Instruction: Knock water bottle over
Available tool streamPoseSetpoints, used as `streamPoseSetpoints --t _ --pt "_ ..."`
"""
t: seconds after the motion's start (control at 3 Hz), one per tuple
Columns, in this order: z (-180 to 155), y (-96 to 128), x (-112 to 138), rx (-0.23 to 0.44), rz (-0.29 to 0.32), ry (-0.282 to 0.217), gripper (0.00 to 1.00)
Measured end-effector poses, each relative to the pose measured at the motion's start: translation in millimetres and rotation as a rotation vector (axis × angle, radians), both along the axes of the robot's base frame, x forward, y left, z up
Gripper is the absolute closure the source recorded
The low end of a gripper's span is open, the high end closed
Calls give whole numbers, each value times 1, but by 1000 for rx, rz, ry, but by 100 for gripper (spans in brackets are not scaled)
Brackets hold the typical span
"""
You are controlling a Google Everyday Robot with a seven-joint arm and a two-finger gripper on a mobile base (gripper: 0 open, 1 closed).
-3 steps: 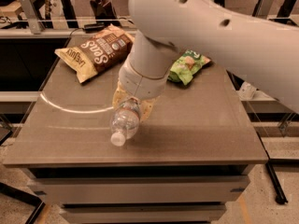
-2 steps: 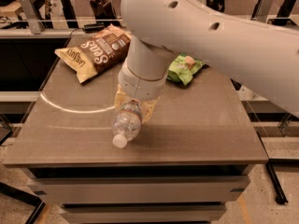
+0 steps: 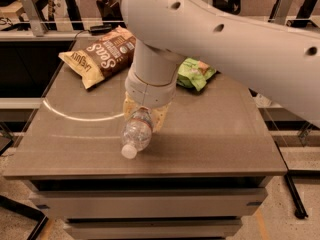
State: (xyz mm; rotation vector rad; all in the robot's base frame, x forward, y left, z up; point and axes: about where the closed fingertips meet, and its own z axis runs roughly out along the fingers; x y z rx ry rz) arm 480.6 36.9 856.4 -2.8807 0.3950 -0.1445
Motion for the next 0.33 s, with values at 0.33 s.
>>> streamPoseSetpoints --t 0.33 --pt "-1 -1 0 -10 -1 2 36"
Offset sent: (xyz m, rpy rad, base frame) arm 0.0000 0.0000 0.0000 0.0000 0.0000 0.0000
